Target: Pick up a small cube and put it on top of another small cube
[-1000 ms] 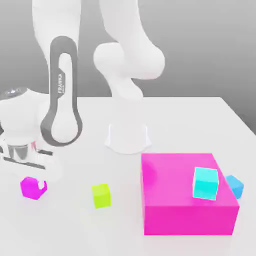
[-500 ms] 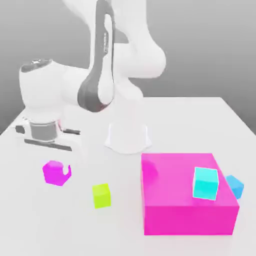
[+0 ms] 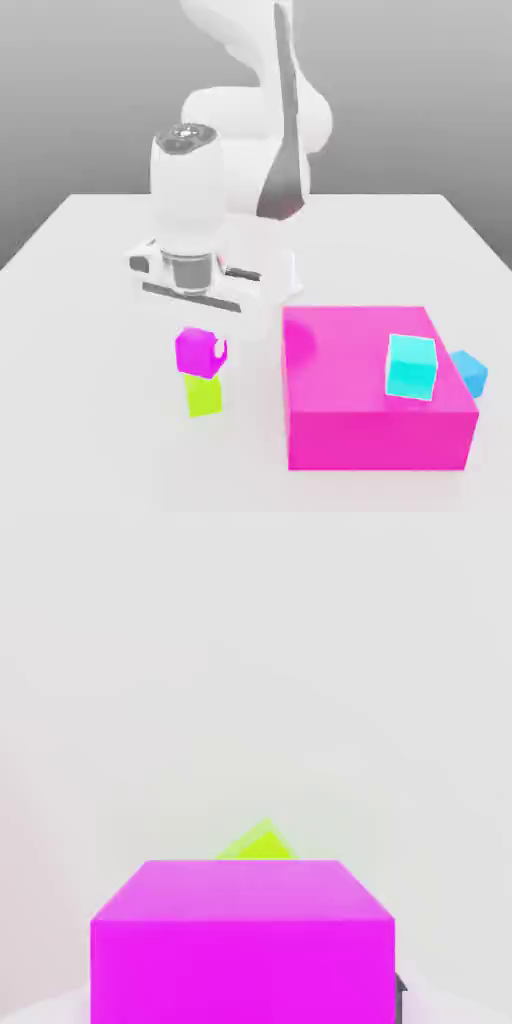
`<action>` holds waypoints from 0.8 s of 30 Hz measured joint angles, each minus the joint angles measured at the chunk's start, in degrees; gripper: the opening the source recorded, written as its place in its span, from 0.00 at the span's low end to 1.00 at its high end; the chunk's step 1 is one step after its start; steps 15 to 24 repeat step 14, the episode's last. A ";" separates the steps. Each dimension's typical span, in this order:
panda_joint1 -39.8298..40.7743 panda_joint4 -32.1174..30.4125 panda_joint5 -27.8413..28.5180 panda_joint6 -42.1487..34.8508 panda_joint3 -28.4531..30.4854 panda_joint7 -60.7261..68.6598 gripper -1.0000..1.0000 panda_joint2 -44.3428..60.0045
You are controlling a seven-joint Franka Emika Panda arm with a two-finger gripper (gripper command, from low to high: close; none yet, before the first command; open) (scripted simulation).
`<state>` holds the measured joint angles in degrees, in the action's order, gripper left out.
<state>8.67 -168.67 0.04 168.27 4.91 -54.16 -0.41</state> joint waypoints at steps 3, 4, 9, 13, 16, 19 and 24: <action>-0.40 0.05 -0.40 1.01 -0.23 0.26 1.00 1.07; -0.62 0.05 -0.40 1.01 -0.23 0.26 1.00 1.07; 0.03 -0.03 0.14 -0.58 0.31 -0.05 1.00 -0.60; 0.59 -0.38 1.83 -7.91 -0.04 -1.23 1.00 -8.29; 0.78 -0.48 2.14 -9.86 -0.15 -1.45 1.00 -10.34; 0.78 -0.48 2.14 -9.86 -0.15 -1.45 1.00 -10.34; 0.78 -0.48 2.14 -9.86 -0.15 -1.45 1.00 -10.34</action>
